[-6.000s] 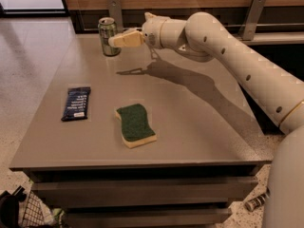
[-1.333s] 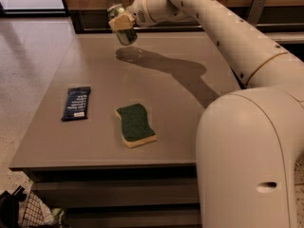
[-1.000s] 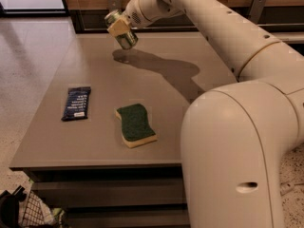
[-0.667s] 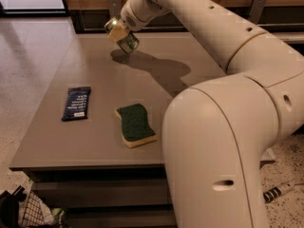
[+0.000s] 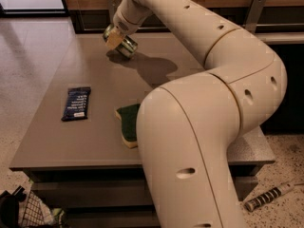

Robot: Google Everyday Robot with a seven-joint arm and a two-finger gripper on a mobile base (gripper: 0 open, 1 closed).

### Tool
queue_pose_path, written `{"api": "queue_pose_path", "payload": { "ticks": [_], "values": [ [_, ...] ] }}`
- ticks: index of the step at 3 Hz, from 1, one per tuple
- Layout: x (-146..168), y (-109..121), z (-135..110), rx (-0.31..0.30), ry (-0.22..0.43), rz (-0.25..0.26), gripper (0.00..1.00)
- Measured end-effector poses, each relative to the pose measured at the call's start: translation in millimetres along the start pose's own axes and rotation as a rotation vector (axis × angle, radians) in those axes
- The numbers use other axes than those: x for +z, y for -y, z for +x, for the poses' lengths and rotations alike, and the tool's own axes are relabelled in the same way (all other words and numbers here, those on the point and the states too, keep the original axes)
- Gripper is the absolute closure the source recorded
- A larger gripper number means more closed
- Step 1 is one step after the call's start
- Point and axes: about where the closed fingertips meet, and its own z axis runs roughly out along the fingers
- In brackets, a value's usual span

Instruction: Knock green can over

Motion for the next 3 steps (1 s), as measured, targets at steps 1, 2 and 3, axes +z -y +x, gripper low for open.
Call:
{"api": "queue_pose_path", "payload": {
  "ticks": [1,2,3],
  "values": [
    [31.5,-12.5,2.2,-0.006,-0.028,-0.09,1.0],
    [43.2,-16.5,2.1,0.003,-0.016,-0.127,1.0],
    [43.1,-16.5,1.9,0.003,-0.016,-0.127,0.83]
  ]
}}
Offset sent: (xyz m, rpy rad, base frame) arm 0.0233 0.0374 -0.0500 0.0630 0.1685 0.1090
